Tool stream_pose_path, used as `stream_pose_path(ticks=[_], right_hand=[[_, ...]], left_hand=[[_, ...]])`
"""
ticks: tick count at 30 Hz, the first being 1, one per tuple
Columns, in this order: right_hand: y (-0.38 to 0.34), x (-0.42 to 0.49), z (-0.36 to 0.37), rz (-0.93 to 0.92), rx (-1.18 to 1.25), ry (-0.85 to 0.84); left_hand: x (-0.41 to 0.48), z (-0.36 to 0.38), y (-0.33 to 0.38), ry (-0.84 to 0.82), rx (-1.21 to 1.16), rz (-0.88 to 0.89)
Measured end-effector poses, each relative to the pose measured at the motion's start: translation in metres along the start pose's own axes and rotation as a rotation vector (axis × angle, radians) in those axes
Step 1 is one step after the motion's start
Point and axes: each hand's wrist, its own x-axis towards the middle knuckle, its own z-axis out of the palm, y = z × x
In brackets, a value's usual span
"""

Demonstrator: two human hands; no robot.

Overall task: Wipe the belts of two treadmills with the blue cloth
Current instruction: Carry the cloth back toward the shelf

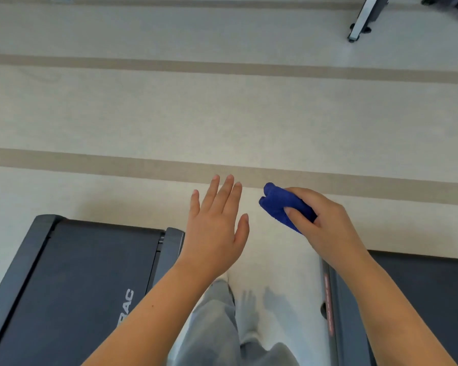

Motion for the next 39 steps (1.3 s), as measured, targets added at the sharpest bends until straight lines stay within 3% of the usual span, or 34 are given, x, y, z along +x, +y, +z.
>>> stream_pose_path(ticks=[7, 13, 18, 29, 39], right_hand=[[-0.043, 0.156, -0.006, -0.010, -0.049, 0.008], [-0.070, 0.287, -0.030, -0.011, -0.032, 0.043], [-0.072, 0.388, -0.062, -0.042, -0.014, 0.086], [-0.078, 0.658, -0.146, -0.163, -0.089, -0.039], [-0.150, 0.879, -0.075, -0.230, -0.078, -0.187]], left_hand=[[0.141, -0.004, -0.065, -0.051, -0.050, -0.044], [0.289, -0.018, -0.113, 0.006, -0.017, -0.024], [0.403, -0.014, -0.118, 0.004, -0.097, -0.038], [0.660, 0.001, -0.141, 0.051, -0.055, -0.134], [0.797, -0.006, -0.297, 0.089, -0.030, -0.292]])
